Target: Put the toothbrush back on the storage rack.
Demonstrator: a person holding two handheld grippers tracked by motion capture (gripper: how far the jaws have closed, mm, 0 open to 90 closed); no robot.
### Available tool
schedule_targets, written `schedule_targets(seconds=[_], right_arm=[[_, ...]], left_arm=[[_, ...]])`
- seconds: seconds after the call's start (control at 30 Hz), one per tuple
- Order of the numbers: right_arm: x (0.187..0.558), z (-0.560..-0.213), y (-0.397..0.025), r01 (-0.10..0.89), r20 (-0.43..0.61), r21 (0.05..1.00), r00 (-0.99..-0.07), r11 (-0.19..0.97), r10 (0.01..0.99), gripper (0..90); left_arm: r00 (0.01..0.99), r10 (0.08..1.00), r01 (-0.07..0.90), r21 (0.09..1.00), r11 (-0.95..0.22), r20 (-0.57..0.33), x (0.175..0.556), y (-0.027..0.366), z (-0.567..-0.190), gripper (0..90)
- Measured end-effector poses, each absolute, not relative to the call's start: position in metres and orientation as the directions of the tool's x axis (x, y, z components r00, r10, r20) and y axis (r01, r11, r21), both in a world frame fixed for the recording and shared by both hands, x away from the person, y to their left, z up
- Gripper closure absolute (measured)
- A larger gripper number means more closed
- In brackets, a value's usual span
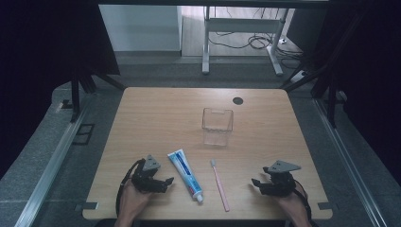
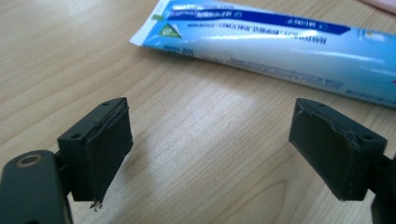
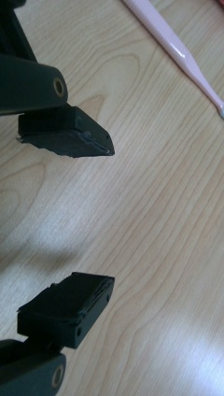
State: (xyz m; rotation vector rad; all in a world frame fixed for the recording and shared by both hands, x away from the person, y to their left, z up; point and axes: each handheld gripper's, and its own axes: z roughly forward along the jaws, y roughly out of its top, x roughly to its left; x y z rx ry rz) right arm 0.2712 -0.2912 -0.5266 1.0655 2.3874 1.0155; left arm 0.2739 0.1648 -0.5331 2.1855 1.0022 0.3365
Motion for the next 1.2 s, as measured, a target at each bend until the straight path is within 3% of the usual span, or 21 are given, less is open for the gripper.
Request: schedule_targets(seconds=[0.3,0.47,0.73,1.07,1.2], right_arm=[[0.2698,-0.5259,-0.2870,0.487,-0.033,0.726,-0.680,0.485,0.732,29.0],[0.2694,-0.5260,-0.2855,0.486,-0.039,0.723,-0.682,0.492,0.731,27.5],[0.2690,-0.5251,-0.2850,0.483,-0.040,0.723,-0.685,0.495,0.727,27.8],[0.2676,-0.5227,-0.2820,0.480,-0.028,0.724,-0.697,0.495,0.717,34.3],[0.2677,-0.5214,-0.2817,0.497,0.026,0.734,-0.701,0.463,0.713,37.9]], left_arm=[[0.664,0.746,0.548,0.712,-0.438,-0.052,0.2741,0.1673,-0.5331,12.8],[0.704,0.710,0.492,0.743,-0.453,-0.034,0.2720,0.1636,-0.5302,12.8],[0.708,0.706,0.500,0.714,-0.490,-0.011,0.2723,0.1598,-0.5317,12.8],[0.694,0.720,0.506,0.722,-0.472,-0.015,0.2711,0.1610,-0.5296,12.8],[0.700,0.714,0.492,0.734,-0.468,-0.014,0.2704,0.1611,-0.5286,12.8]])
